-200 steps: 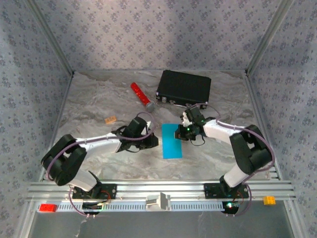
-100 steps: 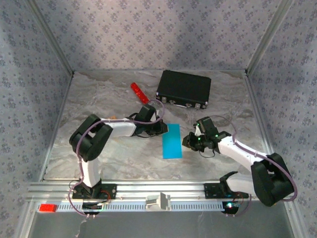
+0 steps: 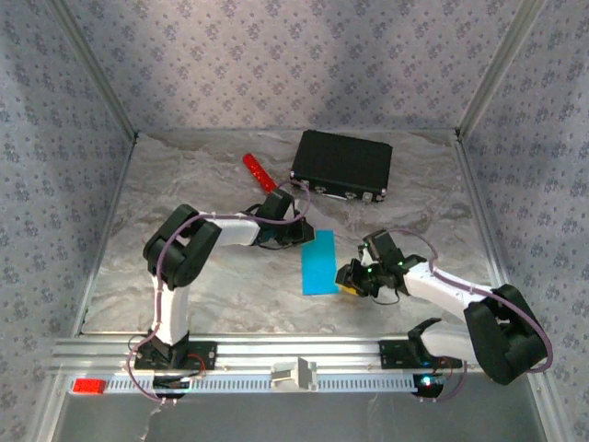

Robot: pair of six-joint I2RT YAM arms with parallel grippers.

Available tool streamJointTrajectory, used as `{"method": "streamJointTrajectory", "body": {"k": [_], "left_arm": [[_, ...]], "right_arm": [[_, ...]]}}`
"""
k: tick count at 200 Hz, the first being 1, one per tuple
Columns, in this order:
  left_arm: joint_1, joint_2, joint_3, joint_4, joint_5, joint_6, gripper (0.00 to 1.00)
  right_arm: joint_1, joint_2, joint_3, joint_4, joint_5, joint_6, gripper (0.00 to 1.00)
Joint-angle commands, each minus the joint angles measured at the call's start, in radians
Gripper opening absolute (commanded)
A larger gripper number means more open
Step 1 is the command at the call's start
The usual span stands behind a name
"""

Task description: Fold a paper plane with a square sheet of paper (pick it up from the middle)

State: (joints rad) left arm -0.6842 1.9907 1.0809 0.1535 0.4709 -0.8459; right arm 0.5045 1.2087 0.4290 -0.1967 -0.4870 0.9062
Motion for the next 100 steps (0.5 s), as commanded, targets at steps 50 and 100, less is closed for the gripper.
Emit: {"method": "streamJointTrajectory", "body": {"k": [50, 100], "left_arm": [[0.008, 0.034, -0.103, 0.042, -0.017, -0.014, 0.11], [0.007, 0.031, -0.101, 0.041, -0.012, -0.012, 0.11]], "right_arm": [[0.026, 0.044, -0.009, 0.055, -0.043, 0.043, 0.36], [0.032, 0.078, -0.007, 0.096, -0.045, 0.057, 0.36]]}}
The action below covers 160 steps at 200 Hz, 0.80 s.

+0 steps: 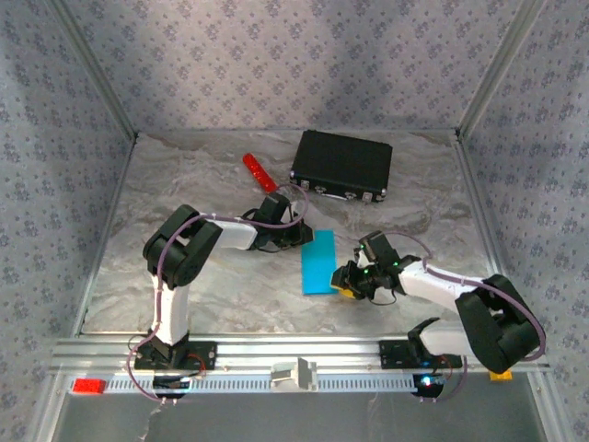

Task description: Fold a paper plane with a square sheet of paper (pick it up from the middle)

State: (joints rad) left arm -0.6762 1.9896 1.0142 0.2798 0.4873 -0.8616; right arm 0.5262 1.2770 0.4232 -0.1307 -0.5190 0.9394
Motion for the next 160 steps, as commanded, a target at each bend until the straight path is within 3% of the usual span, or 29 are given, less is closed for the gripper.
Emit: {"method": "streamJointTrajectory", "body": {"k": [1, 160], "left_arm": [[-0.001, 0.031, -0.034, -0.085, -0.029, 0.004, 0.11], [-0.001, 0.021, 0.001, -0.081, 0.002, 0.012, 0.11]], "right_arm": [[0.01, 0.009, -0.002, 0.033, -0.013, 0.024, 0.36], [-0.074, 0.128, 0.041, 0.263, -0.128, 0.001, 0.31]]}}
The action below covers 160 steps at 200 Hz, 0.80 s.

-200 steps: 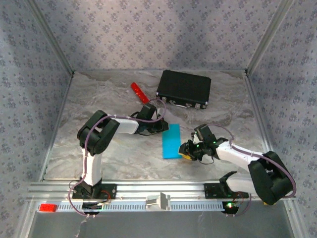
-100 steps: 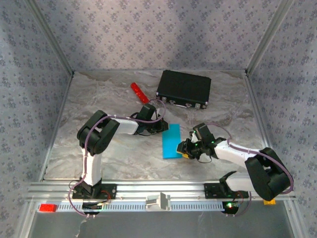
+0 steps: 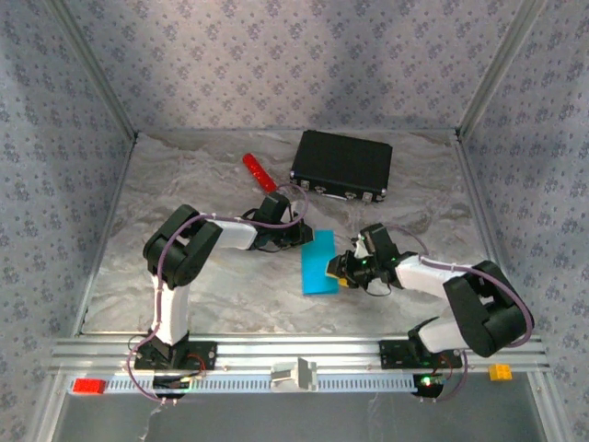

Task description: Fold a paper plane with a square sheet of paper (pick it up from the middle)

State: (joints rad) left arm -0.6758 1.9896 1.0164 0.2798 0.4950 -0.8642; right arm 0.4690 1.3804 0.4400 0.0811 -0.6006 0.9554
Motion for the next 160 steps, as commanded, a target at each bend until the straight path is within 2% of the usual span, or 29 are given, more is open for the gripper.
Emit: {"method": "streamJointTrajectory", "body": {"k": [1, 38, 59, 85, 118, 160], "left_arm": [[-0.001, 0.021, -0.001, -0.081, -0.005, 0.014, 0.11], [-0.003, 0.013, 0.001, -0.072, 0.004, 0.011, 0.12], [-0.002, -0.002, 0.005, -0.07, 0.01, 0.009, 0.13], [-0.003, -0.048, 0.016, -0.059, 0.016, 0.006, 0.19], [-0.003, -0.139, 0.036, -0.1, 0.005, 0.043, 0.32], [-0.005, -0.282, -0.013, -0.137, -0.058, 0.085, 0.4]], "right_arm": [[-0.017, 0.026, 0.023, 0.053, -0.047, -0.017, 0.31], [-0.033, 0.06, 0.019, 0.083, -0.065, -0.021, 0.24], [-0.04, 0.068, 0.017, 0.091, -0.063, -0.028, 0.15], [-0.046, 0.08, 0.012, 0.099, -0.059, -0.024, 0.07], [-0.047, 0.089, 0.005, 0.143, -0.043, 0.015, 0.04], [-0.045, 0.096, 0.001, 0.219, 0.013, 0.104, 0.03]]}}
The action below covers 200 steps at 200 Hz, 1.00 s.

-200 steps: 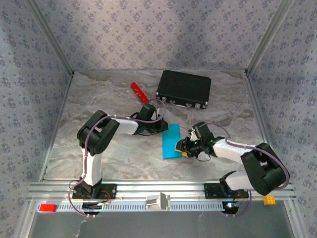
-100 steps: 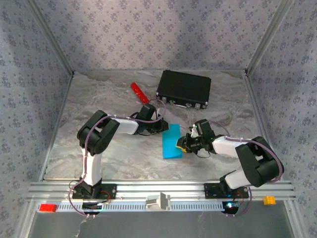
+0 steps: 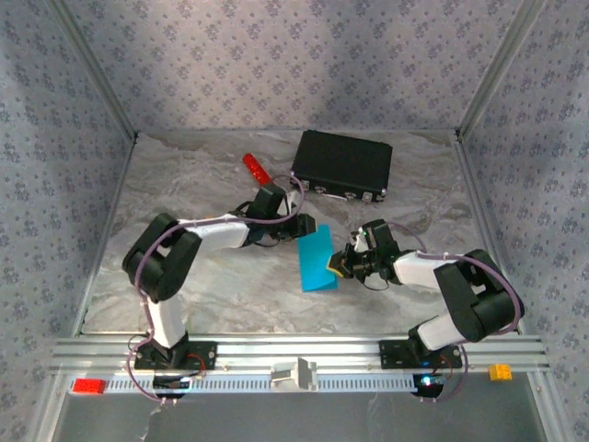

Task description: Fold a paper plane with a square sheet of paper (pick it up from the middle)

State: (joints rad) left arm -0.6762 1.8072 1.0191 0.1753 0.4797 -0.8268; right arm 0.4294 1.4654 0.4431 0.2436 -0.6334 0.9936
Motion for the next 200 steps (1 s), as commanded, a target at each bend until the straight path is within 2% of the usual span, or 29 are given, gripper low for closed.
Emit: {"method": "streamJointTrajectory", "body": {"k": [1, 57, 104, 157, 200], "left_arm": [[-0.005, -0.103, -0.018, -0.033, -0.044, 0.048, 0.4], [-0.011, -0.243, -0.143, 0.007, -0.101, 0.092, 0.44], [-0.07, -0.294, -0.193, 0.006, -0.148, 0.151, 0.45], [-0.15, -0.316, -0.207, -0.006, -0.188, 0.227, 0.45], [-0.223, -0.327, -0.22, -0.038, -0.308, 0.284, 0.48]], "right_arm": [[-0.005, 0.011, -0.002, 0.058, 0.047, 0.068, 0.03], [0.012, 0.008, -0.012, 0.137, 0.075, 0.144, 0.07], [0.003, 0.044, 0.045, 0.08, -0.017, 0.027, 0.19], [-0.018, 0.124, 0.095, 0.054, -0.064, -0.043, 0.19], [-0.053, 0.146, 0.117, 0.008, -0.087, -0.096, 0.2]]}}
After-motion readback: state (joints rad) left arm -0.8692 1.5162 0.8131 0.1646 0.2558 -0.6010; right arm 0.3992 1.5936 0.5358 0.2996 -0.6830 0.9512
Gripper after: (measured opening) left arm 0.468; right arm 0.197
